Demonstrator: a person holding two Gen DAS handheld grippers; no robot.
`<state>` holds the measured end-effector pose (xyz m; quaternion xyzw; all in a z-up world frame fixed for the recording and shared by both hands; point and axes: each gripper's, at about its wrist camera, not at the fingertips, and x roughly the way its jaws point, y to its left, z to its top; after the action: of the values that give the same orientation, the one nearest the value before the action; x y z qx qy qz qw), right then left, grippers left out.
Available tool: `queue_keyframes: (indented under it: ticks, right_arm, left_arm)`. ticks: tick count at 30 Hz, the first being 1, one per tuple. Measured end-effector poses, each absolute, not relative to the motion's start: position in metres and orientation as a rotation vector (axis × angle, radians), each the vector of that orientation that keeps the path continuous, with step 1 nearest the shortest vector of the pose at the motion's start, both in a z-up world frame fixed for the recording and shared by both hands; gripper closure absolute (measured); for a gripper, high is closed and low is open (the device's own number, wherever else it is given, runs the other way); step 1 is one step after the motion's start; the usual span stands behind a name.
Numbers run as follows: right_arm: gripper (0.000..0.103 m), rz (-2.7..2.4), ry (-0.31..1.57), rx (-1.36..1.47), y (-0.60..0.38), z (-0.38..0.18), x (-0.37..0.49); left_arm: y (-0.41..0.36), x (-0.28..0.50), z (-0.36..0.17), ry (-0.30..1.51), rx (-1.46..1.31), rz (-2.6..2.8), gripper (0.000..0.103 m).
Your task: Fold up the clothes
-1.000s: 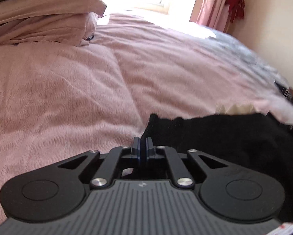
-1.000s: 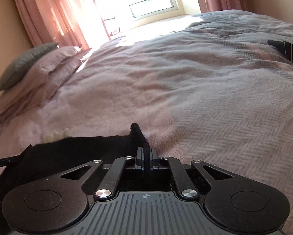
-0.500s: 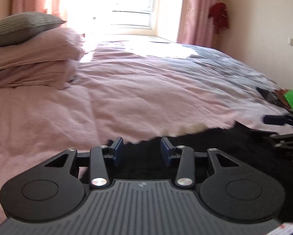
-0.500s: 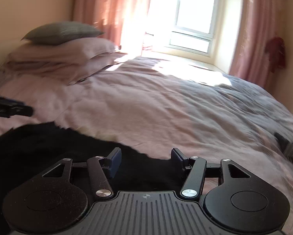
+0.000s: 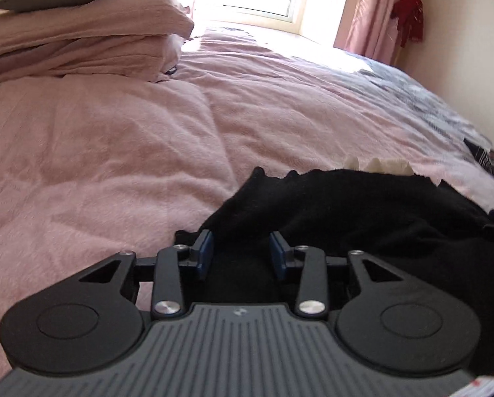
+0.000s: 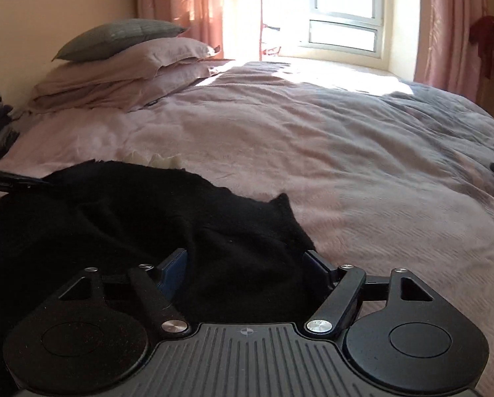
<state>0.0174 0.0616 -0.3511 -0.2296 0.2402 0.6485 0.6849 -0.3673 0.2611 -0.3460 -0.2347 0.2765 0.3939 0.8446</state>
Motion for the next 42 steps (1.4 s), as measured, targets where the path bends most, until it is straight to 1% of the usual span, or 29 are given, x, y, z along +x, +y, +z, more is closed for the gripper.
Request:
queue_keyframes:
  ticks: [2, 3, 6, 8, 10, 13, 14, 16, 17, 18, 22, 24, 26, 30, 35, 42]
  right_arm:
    - [0.031, 1.395, 0.512, -0.506, 0.048, -0.341, 0.008]
    - [0.031, 1.391, 0.509, -0.475, 0.037, -0.334, 0.003]
    - [0.031, 1.415, 0.539, -0.378, -0.007, -0.318, -0.016]
    - [0.031, 1.408, 0.585, -0.375, -0.026, -0.323, -0.029]
    - [0.031, 1.367, 0.65, -0.429, -0.029, -0.34, -0.037]
    - [0.031, 1.295, 0.646, -0.432, -0.033, -0.34, -0.043]
    - [0.031, 1.283, 0.657, -0.411, -0.037, -0.333, -0.045]
    - [0.031, 1.281, 0.665, -0.351, -0.047, -0.319, -0.049]
    - [0.031, 1.285, 0.678, -0.33, -0.055, -0.314, -0.052]
    - [0.031, 1.285, 0.694, -0.32, -0.061, -0.31, -0.055]
    - [0.031, 1.269, 0.761, -0.317, -0.085, -0.306, -0.075]
    - [0.031, 1.263, 0.799, -0.315, -0.096, -0.307, -0.085]
    - [0.031, 1.265, 0.836, -0.308, -0.108, -0.309, -0.095]
    - [0.031, 1.272, 0.88, -0.306, -0.124, -0.312, -0.109]
    - [0.031, 1.286, 0.882, -0.306, -0.138, -0.308, -0.118]
    - [0.031, 1.282, 0.886, -0.272, -0.144, -0.306, -0.113]
  left_arm:
    - [0.247, -0.378, -0.334, 0.568, -0.475, 0.868, 0.071]
    - [0.235, -0.382, -0.328, 0.555, -0.447, 0.88, 0.068]
    - [0.199, -0.393, -0.318, 0.54, -0.436, 0.85, 0.068]
    - [0.177, -0.396, -0.323, 0.558, -0.451, 0.831, 0.067]
    - [0.164, -0.395, -0.335, 0.602, -0.463, 0.841, 0.065]
    - [0.148, -0.393, -0.333, 0.621, -0.432, 0.904, 0.065]
    - [0.144, -0.393, -0.327, 0.626, -0.434, 0.916, 0.063]
    - [0.133, -0.398, -0.314, 0.62, -0.443, 0.928, 0.056]
    - [0.127, -0.399, -0.309, 0.625, -0.448, 0.93, 0.051]
    - [0.119, -0.402, -0.305, 0.636, -0.456, 0.934, 0.049]
    - [0.092, -0.408, -0.297, 0.7, -0.531, 0.951, 0.048]
    - [0.075, -0.412, -0.295, 0.725, -0.54, 0.939, 0.043]
    - [0.06, -0.414, -0.293, 0.751, -0.528, 0.934, 0.041]
    - [0.036, -0.418, -0.289, 0.78, -0.507, 0.929, 0.041]
    - [0.016, -0.422, -0.281, 0.784, -0.479, 0.919, 0.039]
    - [0.01, -0.422, -0.279, 0.781, -0.468, 0.903, 0.038]
